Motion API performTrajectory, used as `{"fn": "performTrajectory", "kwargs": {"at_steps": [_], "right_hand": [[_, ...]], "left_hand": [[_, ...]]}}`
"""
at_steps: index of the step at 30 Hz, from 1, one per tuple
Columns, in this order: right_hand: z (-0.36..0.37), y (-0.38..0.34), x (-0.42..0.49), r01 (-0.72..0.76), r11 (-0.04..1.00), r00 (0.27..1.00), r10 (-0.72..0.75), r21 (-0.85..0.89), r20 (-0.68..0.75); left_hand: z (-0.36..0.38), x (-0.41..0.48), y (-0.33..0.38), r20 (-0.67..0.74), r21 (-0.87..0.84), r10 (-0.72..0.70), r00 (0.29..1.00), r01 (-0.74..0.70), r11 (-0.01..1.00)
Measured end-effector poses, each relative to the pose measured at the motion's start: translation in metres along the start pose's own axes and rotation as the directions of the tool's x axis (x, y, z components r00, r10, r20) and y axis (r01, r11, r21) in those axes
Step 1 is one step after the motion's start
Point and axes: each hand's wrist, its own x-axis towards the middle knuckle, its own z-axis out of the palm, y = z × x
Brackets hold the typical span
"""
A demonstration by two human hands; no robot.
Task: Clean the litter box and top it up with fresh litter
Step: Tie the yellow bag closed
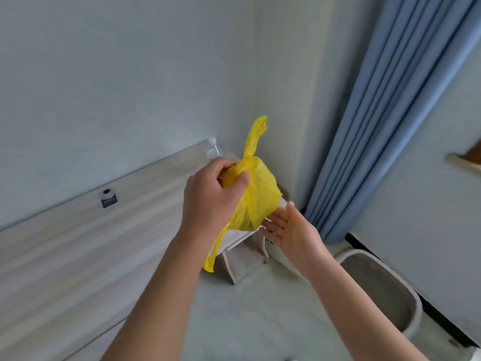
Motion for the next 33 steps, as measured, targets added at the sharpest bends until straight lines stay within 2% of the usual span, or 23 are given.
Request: {"fn": "performTrajectory", "kwargs": {"at_steps": [9, 15, 18, 24, 28, 33], "right_hand": [[0.162, 0.1, -0.046, -0.086, 0.988, 0.965, 0.114, -0.126, 0.236], [0.274, 0.197, -0.093, -0.203, 0.955, 0.887, 0.273, -0.216, 0.374], [0.317, 0.234, -0.114, -0.246, 0.925, 0.817, 0.358, -0.289, 0.451], [0.384, 0.29, -0.144, -0.265, 0.845, 0.637, 0.515, -0.464, 0.573], [0.416, 0.32, -0.159, -0.27, 0.779, 0.496, 0.617, -0.566, 0.611], [0.447, 0.352, -0.18, -0.198, 0.699, 0.339, 0.707, -0.688, 0.621]], "left_hand": [[-0.183, -0.061, -0.089, -0.225, 0.068, -0.154, 0.962, 0.173, 0.983], [-0.307, -0.126, -0.146, -0.395, 0.089, -0.247, 0.885, 0.304, 0.949], [-0.357, -0.159, -0.165, -0.486, 0.083, -0.308, 0.818, 0.394, 0.915], [-0.427, -0.216, -0.184, -0.686, 0.069, -0.36, 0.632, 0.55, 0.833], [-0.455, -0.248, -0.19, -0.779, 0.08, -0.361, 0.512, 0.653, 0.753], [-0.477, -0.282, -0.188, -0.867, 0.04, -0.349, 0.356, 0.748, 0.663]]}}
